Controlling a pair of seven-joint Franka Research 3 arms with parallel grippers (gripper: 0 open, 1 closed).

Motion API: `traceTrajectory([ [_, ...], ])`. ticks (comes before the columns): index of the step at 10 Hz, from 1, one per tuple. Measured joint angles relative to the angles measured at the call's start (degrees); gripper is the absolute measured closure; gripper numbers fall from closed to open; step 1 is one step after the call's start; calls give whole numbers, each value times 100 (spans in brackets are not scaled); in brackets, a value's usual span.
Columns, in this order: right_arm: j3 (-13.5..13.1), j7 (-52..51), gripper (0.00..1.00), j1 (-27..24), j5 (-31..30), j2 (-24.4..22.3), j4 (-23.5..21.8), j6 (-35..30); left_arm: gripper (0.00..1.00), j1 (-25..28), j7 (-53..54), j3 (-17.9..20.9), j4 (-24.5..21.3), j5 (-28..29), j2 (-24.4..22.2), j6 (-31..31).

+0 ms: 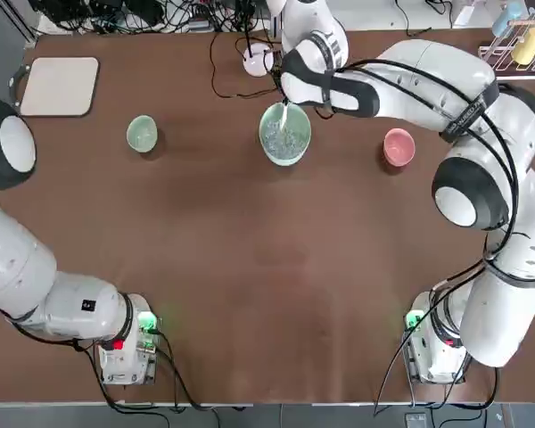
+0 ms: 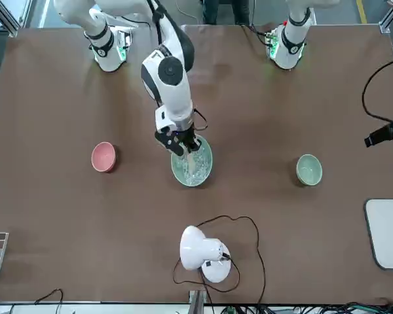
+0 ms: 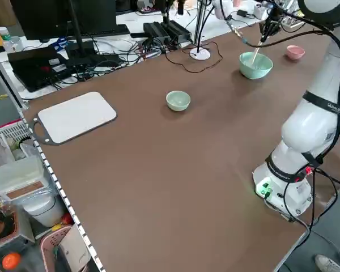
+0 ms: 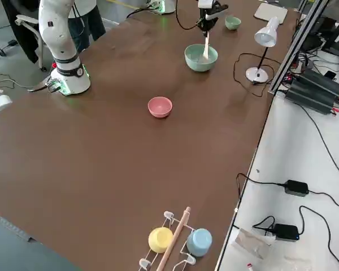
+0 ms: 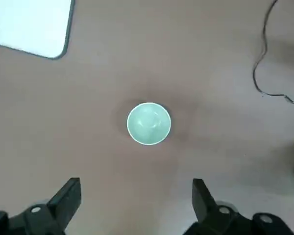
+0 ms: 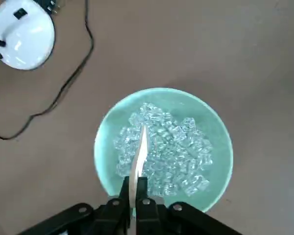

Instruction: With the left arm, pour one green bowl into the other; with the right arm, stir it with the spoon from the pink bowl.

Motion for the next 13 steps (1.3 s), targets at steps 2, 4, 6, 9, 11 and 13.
traceTrajectory([
  [2,-23,34,94,-50,3,0,17,14,0,31,5,-353,83,40,-242,-238],
  [4,-34,21,94,-132,9,3,19,-269,0,33,155,-432,84,40,-337,-395],
  [6,-2,19,94,-112,103,3,20,-511,0,51,498,-430,84,49,-334,-416],
  [9,18,19,94,-98,262,-19,100,-576,0,77,693,-421,84,252,-333,-418],
  [11,-5,-116,94,-127,517,-89,461,-1123,0,72,695,-419,84,432,-328,-421],
  [13,-32,-359,94,-323,720,-241,805,-1610,0,56,700,-493,84,601,-310,-422],
])
